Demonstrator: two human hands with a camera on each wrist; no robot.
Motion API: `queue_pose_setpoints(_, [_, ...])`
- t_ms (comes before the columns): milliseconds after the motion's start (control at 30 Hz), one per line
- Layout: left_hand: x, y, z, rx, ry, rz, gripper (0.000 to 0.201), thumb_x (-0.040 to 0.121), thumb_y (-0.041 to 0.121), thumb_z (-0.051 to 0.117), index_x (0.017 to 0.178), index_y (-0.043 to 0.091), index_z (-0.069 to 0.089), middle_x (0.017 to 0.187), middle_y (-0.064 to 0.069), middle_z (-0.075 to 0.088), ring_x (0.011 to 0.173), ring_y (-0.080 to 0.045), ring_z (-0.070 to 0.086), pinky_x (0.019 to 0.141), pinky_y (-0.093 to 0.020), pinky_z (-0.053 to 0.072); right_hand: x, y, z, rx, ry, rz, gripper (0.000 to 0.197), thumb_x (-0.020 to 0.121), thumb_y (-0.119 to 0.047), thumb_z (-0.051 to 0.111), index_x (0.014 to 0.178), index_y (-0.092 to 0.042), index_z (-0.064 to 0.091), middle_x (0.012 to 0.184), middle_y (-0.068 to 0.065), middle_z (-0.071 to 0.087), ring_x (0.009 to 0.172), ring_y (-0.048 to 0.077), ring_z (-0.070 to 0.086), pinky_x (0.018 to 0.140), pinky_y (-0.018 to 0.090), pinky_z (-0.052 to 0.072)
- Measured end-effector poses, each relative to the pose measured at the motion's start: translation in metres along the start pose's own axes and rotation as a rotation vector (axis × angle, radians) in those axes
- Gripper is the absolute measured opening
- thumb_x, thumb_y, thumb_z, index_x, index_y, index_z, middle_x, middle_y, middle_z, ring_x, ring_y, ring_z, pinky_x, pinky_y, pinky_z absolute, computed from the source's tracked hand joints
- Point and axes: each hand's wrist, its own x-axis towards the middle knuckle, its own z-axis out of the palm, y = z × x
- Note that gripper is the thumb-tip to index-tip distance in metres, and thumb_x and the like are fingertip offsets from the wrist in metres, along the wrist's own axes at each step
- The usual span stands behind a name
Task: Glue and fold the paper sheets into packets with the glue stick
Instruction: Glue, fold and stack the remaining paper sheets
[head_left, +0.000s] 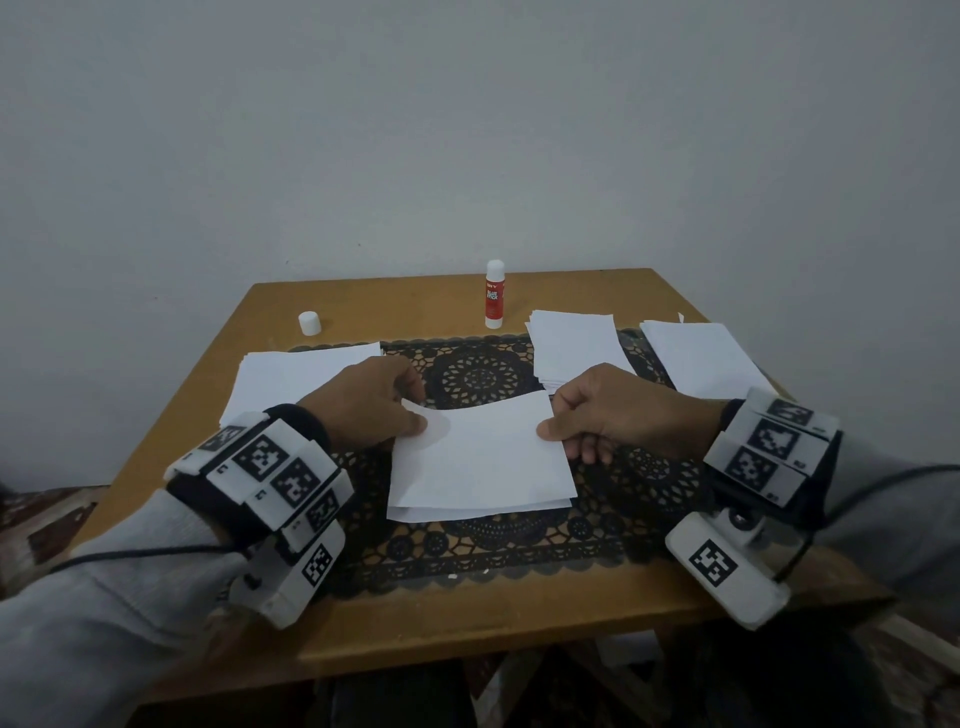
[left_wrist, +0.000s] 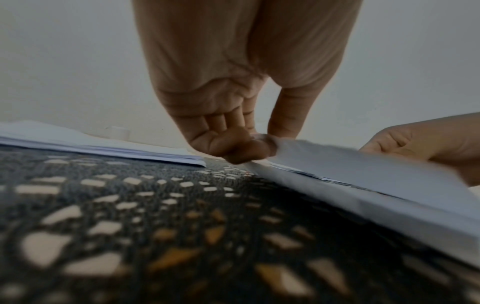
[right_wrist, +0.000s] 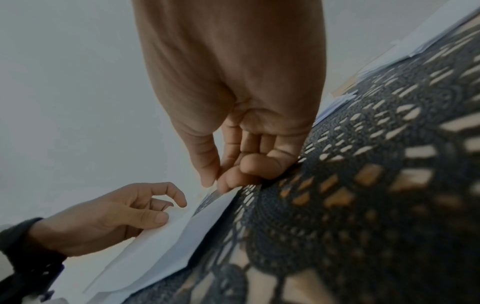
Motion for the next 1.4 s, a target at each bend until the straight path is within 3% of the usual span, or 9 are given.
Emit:
queue_pose_setpoints(267, [-0.0007,0.0012,0.0007,0.098,-0.047,0.006,0.02,0.085,0.02,0.068,0.101,0.019,0.057,0.079,0.009,0.048,0.071,-0.005,0.045,0.06,-0.019,0.035,0.0025,0.0019,0.0031,-0.141,0.027,-0.04,0.027,0.088,-0.019,0.071,0.067,-0.006,0.06,0.06,0.002,0.064,0.046,0.007,0.053,0.044,0.019,0.042])
queue_pose_setpoints(633, [-0.0008,0.0031,0.003,0.152,-0.06,-0.022,0.025,0.087,0.023,0.067,0.108,0.018,0.055,0.083,0.011,0.046,0.079,-0.011,0.047,0.067,-0.022,0.037,0.0043,0.0022,0.0043,-0.191,0.017,-0.061,0.028,0.088,-0.02,0.071,0.067,-0.006,0.059,0.06,0.003,0.065,0.044,0.006,0.052,0.044,0.02,0.043])
queue_pose_setpoints(767, [-0.0017,0.0025,0.0033,0.167,-0.061,-0.017,0.025,0.087,0.023,0.067,0.108,0.018,0.055,0.081,0.012,0.045,0.081,-0.012,0.046,0.061,-0.018,0.034,0.0045,0.002,0.0048,-0.206,0.028,-0.063,0.027,0.088,-0.02,0.071,0.068,-0.005,0.059,0.059,0.003,0.065,0.042,0.006,0.052,0.044,0.019,0.043])
queue_pose_setpoints(933, [-0.0011,0.0022,0.0039,0.186,-0.061,-0.022,0.027,0.086,0.025,0.068,0.109,0.018,0.055,0.081,0.014,0.042,0.084,-0.013,0.045,0.07,-0.023,0.034,0.0062,0.0019,0.0056,-0.264,0.035,-0.065,0.028,0.087,-0.022,0.072,0.068,-0.006,0.059,0.06,0.003,0.066,0.044,0.007,0.053,0.045,0.02,0.044])
queue_pose_setpoints(1033, [-0.0013,0.0025,0.0046,0.189,-0.057,-0.025,0.028,0.085,0.024,0.068,0.108,0.019,0.054,0.081,0.014,0.042,0.084,-0.013,0.046,0.066,-0.023,0.034,0.006,0.0015,0.0062,-0.296,0.044,-0.075,0.028,0.086,-0.022,0.073,0.067,-0.007,0.058,0.059,0.002,0.065,0.043,0.006,0.053,0.045,0.02,0.045])
queue_pose_setpoints(1133, [-0.0017,0.0032,0.0055,0.19,-0.066,-0.035,0.029,0.085,0.024,0.069,0.108,0.019,0.053,0.083,0.012,0.043,0.084,-0.013,0.046,0.059,-0.019,0.033,0.0069,0.0018,0.007,-0.327,0.055,-0.073,0.029,0.084,-0.022,0.075,0.066,-0.008,0.058,0.059,0.001,0.066,0.042,0.006,0.053,0.047,0.021,0.047])
queue_pose_setpoints(1267, [-0.0025,0.0052,0.0053,0.198,-0.098,-0.037,0.034,0.083,0.025,0.071,0.108,0.02,0.05,0.092,0.007,0.043,0.088,-0.014,0.045,0.062,-0.023,0.032,0.0084,0.0001,0.0091,-0.421,0.078,-0.053,0.029,0.082,-0.026,0.076,0.07,-0.007,0.059,0.06,0.003,0.066,0.04,0.005,0.052,0.054,0.019,0.047])
queue_pose_setpoints(1333, [-0.0027,0.0053,0.0051,0.192,-0.112,-0.044,0.038,0.082,0.026,0.073,0.11,0.02,0.049,0.092,0.007,0.043,0.089,-0.014,0.044,0.067,-0.024,0.033,0.0084,-0.0021,0.0096,-0.481,0.097,-0.042,0.032,0.082,-0.03,0.077,0.075,-0.003,0.06,0.07,0.008,0.068,0.045,0.007,0.054,0.049,0.015,0.043])
queue_pose_setpoints(1400, [-0.0024,0.0043,0.0044,0.184,-0.114,-0.049,0.041,0.08,0.027,0.075,0.111,0.021,0.049,0.088,0.008,0.044,0.088,-0.015,0.046,0.07,-0.025,0.035,0.0072,-0.0053,0.0107,-0.586,0.129,-0.055,0.033,0.081,-0.035,0.076,0.075,-0.012,0.054,0.082,0.006,0.065,0.062,0.011,0.054,0.055,0.022,0.041])
